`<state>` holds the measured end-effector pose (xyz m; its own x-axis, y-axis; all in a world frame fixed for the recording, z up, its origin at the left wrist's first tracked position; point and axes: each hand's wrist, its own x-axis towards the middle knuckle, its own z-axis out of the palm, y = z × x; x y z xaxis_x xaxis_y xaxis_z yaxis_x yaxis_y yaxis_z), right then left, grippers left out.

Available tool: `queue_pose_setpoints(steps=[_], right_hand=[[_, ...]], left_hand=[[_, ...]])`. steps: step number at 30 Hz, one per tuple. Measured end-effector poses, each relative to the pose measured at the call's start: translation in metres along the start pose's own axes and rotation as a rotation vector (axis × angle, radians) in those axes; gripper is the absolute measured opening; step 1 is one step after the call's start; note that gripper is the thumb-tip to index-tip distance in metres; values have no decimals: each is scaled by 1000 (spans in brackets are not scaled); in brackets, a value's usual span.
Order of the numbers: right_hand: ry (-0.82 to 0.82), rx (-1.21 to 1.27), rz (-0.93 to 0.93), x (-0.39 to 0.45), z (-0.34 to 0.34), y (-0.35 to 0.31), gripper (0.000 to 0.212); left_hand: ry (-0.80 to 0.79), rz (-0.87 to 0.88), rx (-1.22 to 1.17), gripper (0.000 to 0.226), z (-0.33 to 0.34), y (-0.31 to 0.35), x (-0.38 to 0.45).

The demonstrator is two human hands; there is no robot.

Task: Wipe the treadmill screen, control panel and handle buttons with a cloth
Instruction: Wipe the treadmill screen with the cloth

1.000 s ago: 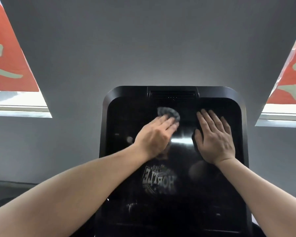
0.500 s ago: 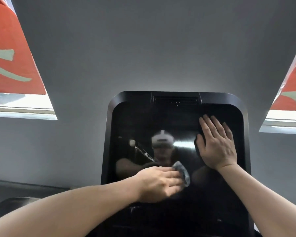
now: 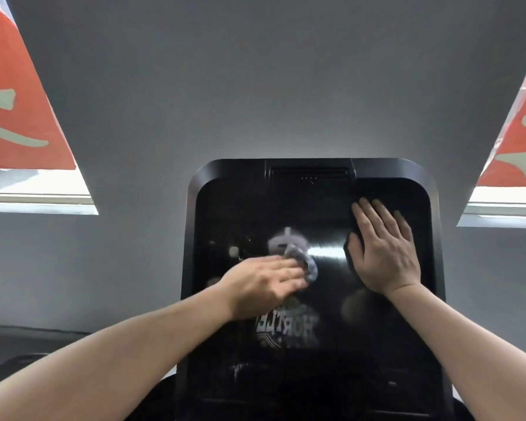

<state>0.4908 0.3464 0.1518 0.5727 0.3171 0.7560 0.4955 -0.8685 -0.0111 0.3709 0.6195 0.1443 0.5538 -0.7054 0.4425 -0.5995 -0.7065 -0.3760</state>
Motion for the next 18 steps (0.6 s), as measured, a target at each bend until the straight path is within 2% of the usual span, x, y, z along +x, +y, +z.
queue_pose_setpoints(steps=[2, 4, 5, 8, 10, 11, 14, 16, 18], right_hand=[[-6, 2, -1, 0, 0, 0, 63], [-4, 1, 0, -1, -1, 0, 63], [-1, 3, 0, -1, 0, 0, 63], [4, 11, 1, -1, 0, 0, 63], [4, 10, 5, -1, 1, -1, 63], [7, 11, 6, 0, 1, -1, 63], [6, 17, 6, -1, 2, 0, 63], [2, 18, 4, -1, 1, 0, 64], [-11, 19, 0, -1, 1, 0, 64]], left_hand=[[118, -262, 31, 32, -15, -24, 24], [150, -374, 45, 32, -13, -14, 35], [161, -323, 55, 32, -2, 3, 30], [22, 57, 43, 33, 23, 70, -17], [-37, 149, -12, 30, 21, 68, -26], [-1, 135, -26, 29, 18, 53, -17], [131, -187, -4, 35, -8, 1, 25], [137, -380, 38, 42, -10, -5, 34], [114, -338, 69, 43, 15, 31, 15]])
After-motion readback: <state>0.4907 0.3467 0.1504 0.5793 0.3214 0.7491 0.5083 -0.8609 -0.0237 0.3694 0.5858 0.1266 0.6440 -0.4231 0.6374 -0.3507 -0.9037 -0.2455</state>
